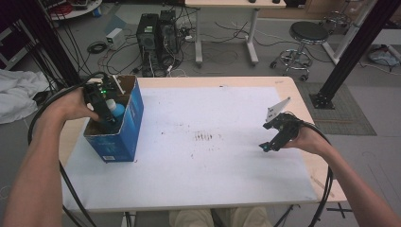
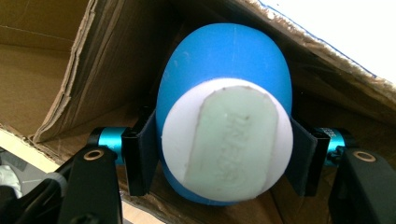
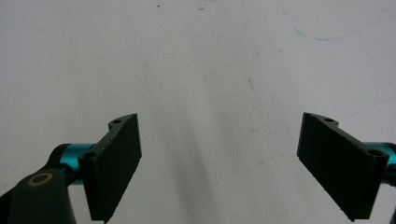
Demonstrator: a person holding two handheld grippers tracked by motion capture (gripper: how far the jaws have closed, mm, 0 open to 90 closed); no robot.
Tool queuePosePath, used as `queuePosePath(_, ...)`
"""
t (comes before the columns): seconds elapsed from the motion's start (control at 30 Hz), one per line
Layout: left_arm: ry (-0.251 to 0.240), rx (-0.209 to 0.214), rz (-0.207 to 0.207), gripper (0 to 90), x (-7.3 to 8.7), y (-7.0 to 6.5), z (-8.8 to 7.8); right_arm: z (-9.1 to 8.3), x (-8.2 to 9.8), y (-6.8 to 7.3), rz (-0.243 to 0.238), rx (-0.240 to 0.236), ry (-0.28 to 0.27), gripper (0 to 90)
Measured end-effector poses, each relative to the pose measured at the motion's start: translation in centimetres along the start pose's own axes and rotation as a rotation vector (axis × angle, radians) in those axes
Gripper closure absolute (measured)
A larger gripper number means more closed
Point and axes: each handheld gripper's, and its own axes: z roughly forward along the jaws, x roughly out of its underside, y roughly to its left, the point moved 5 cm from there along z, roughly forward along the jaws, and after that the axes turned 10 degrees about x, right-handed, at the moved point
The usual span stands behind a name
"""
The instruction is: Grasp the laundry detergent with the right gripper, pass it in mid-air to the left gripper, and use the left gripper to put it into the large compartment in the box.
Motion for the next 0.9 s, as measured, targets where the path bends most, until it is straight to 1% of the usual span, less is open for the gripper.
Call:
queuePosePath(0.27, 0.004, 0.000, -0.008, 37.5, -0.08, 0.18, 0.13, -0.11, -0.15, 0.23, 0.002, -0.002, -0.009, 13.0)
queuePosePath(0.3, -0.003, 0.000, -0.014, 37.5, -0.10, 0.21, 0.17, -0.12, -0.16, 0.25, 0.001, -0.002, -0.009, 13.0)
queuePosePath(0.4, 0.001, 0.003, -0.012, 37.5, -0.14, 0.28, 0.17, -0.23, -0.13, 0.34, 0.000, -0.002, -0.012, 13.0)
queuePosePath(0.47, -0.001, -0.001, -0.019, 37.3, -0.23, 0.22, 0.22, -0.31, -0.09, 0.35, 0.001, -0.001, -0.015, 13.0)
queuePosePath(0.67, 0.011, -0.012, -0.023, 37.0, -0.19, 0.25, 0.25, -0.36, -0.03, 0.45, 0.010, 0.003, -0.015, 12.9)
queuePosePath(0.73, 0.018, -0.014, -0.021, 36.9, -0.19, 0.26, 0.25, -0.34, -0.06, 0.46, 0.003, 0.002, -0.018, 13.0)
queuePosePath(0.87, 0.014, -0.018, -0.038, 35.6, -0.22, 0.36, 0.24, -0.30, -0.06, 0.49, 0.002, 0.002, -0.017, 13.0)
queuePosePath(0.9, 0.017, -0.018, -0.037, 35.3, -0.21, 0.36, 0.22, -0.31, -0.06, 0.51, 0.004, 0.002, -0.016, 13.0)
